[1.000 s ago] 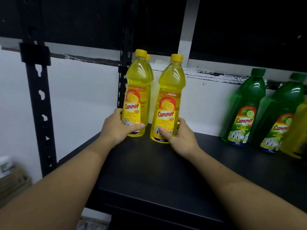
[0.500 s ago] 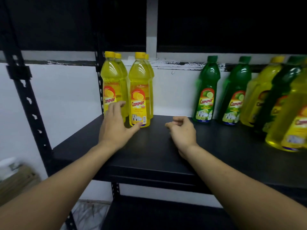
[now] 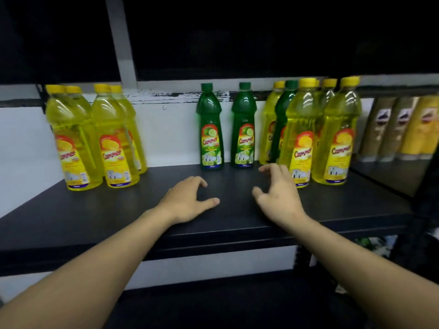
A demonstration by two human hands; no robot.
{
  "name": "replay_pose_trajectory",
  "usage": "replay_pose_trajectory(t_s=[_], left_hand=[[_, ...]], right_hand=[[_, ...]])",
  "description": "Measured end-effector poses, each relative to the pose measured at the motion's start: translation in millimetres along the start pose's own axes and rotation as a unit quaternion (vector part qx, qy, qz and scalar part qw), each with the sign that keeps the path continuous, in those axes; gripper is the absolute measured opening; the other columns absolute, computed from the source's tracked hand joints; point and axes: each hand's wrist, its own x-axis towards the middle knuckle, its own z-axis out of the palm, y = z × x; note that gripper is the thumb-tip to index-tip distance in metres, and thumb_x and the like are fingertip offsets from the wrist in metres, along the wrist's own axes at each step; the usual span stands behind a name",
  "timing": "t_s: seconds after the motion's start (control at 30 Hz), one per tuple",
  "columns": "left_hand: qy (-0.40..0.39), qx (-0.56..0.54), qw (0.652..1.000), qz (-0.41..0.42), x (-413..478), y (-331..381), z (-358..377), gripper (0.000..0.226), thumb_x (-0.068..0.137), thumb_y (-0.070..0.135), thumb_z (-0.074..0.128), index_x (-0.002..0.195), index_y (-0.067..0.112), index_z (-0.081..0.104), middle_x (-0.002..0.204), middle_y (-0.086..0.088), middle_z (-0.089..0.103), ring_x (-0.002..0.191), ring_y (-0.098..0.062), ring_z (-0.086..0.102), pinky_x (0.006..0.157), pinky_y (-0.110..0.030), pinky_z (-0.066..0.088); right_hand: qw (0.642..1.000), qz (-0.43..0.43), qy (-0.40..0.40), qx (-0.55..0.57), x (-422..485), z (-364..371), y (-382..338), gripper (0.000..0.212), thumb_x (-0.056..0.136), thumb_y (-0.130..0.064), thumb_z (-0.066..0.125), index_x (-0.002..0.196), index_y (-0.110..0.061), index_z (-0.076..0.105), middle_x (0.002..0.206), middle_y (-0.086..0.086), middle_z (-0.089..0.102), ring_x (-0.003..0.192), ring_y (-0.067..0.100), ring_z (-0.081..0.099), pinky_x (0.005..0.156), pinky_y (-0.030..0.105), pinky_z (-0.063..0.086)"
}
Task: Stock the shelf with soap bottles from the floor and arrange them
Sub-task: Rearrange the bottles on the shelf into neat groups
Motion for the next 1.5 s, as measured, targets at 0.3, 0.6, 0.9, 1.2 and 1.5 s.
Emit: replay_pose_trajectory(t_s=[0.3,0.6,0.9,1.2,1.5], left_hand=[[-0.024,0.075,0.997,0.009,45,20,28,0.062,0.092,0.07,0.043,0.135,0.027,0.051,0.14,0.007,0.052,0.128,-0.017,0.048,0.103,-0.042,0.037],[0.158,-0.002,0.987,-0.019,103,1,40,0.064,0.082,0.051,0.072,0.131,0.018,0.048,0.129,0.002,0.054,0.117,-0.02,0.056,0.096,-0.035,0.048],[0.336,-0.118,0.93,-0.088,160,-2,48,0.094,0.075,0.055,0.079,0.145,0.011,0.033,0.139,-0.008,0.045,0.124,-0.027,0.051,0.099,-0.043,0.048],[0.325,-0.143,0.927,-0.121,178,0,52,0.091,0.075,0.058,0.077,0.141,0.013,0.034,0.13,-0.008,0.054,0.11,-0.03,0.06,0.085,-0.041,0.049],[0.322,-0.121,0.931,-0.125,129,-34,23,0.087,0.072,0.059,0.078,0.137,0.018,0.037,0.122,-0.005,0.061,0.104,-0.026,0.062,0.086,-0.041,0.053]], right_hand=[[0.987,0.081,0.118,-0.066,41,-19,43,0.093,0.082,-0.029,0.076,0.153,-0.017,0.018,0.146,0.015,0.024,0.13,0.036,0.033,0.105,0.044,0.037],[0.988,0.081,0.132,0.021,75,-4,75,0.115,0.081,-0.039,0.08,0.159,-0.019,-0.003,0.143,0.016,0.036,0.128,0.037,0.046,0.103,0.054,0.045],[0.987,0.066,0.144,0.002,76,-2,81,0.116,0.081,-0.041,0.079,0.158,-0.02,-0.005,0.14,0.015,0.038,0.123,0.036,0.049,0.096,0.051,0.05],[0.988,0.061,0.142,-0.003,76,-1,81,0.117,0.081,-0.043,0.078,0.158,-0.02,-0.006,0.14,0.014,0.038,0.122,0.035,0.05,0.094,0.048,0.05],[0.99,0.07,0.124,0.02,75,-5,77,0.117,0.081,-0.039,0.08,0.159,-0.015,-0.004,0.14,0.022,0.039,0.124,0.042,0.047,0.101,0.05,0.043]])
